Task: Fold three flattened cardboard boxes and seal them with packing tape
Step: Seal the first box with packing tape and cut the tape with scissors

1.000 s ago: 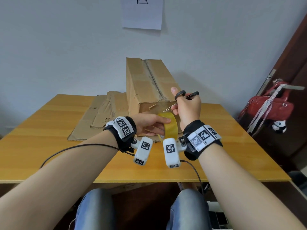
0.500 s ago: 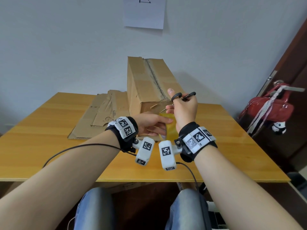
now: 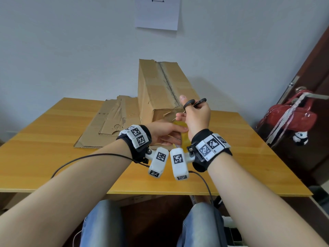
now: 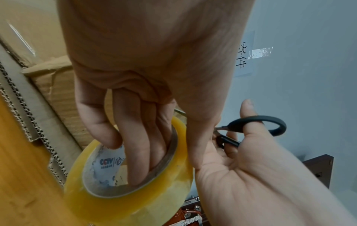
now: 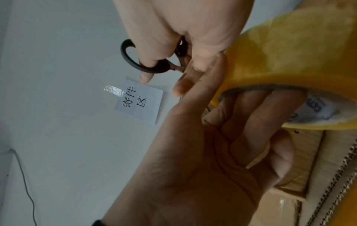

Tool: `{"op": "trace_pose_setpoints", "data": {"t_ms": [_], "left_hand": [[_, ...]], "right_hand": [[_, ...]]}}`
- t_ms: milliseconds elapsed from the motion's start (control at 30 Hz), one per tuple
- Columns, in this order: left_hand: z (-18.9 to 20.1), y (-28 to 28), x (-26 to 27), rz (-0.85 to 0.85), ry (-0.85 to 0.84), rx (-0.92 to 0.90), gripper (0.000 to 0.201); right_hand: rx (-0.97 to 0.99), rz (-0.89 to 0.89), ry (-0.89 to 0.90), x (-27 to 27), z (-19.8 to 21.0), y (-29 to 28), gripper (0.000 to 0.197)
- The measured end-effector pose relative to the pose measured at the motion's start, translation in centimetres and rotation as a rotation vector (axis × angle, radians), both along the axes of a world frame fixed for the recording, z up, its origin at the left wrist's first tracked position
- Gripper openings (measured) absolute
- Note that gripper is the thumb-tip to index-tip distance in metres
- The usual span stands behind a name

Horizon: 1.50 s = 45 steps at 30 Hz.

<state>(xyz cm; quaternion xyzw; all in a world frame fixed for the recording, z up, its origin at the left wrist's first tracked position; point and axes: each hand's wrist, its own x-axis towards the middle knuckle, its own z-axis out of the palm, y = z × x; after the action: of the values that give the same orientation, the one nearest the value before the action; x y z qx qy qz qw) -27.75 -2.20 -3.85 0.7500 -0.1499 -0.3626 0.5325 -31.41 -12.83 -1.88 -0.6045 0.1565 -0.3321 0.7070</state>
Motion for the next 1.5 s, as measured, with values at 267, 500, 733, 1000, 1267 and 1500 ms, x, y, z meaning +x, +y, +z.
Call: {"op": "trace_pose_setpoints", "data": {"t_ms": [267, 500, 733, 1000, 1267, 1500], "left_hand": [[-0.2, 0.0, 0.3, 0.004, -0.004, -0.009, 0.025], [-0.4, 0.0, 0.3, 0.0, -0.001, -0.003, 0.024], [-1.5, -0.2, 0.4, -0.004, 0.006, 0.038, 0.032], [-2.2, -1.2, -0.1, -0.04, 0.064, 0.057, 0.02], [-3.0, -3.4, -0.1, -0.012, 0.059, 0.103, 0.03], [-3.6, -5.5, 0.2, 0.005, 0.065, 0.122, 0.036]], "right_hand": [[-0.049, 0.004, -0.001, 0.1, 0.1, 0.0, 0.029], [-0.031, 0.03, -0.022, -0.2, 0.2, -0.2, 0.028], [0.054, 0.088, -0.037, -0.9, 0.9, -0.1, 0.034], [0.24, 0.034, -0.112, -1.7, 0.7, -2.8, 0.036], [0.194, -0.053, -0.015, -2.3, -1.4, -6.8, 0.031], [0.086, -0.148, 0.247, -2.8, -4.2, -13.5, 0.031]]}}
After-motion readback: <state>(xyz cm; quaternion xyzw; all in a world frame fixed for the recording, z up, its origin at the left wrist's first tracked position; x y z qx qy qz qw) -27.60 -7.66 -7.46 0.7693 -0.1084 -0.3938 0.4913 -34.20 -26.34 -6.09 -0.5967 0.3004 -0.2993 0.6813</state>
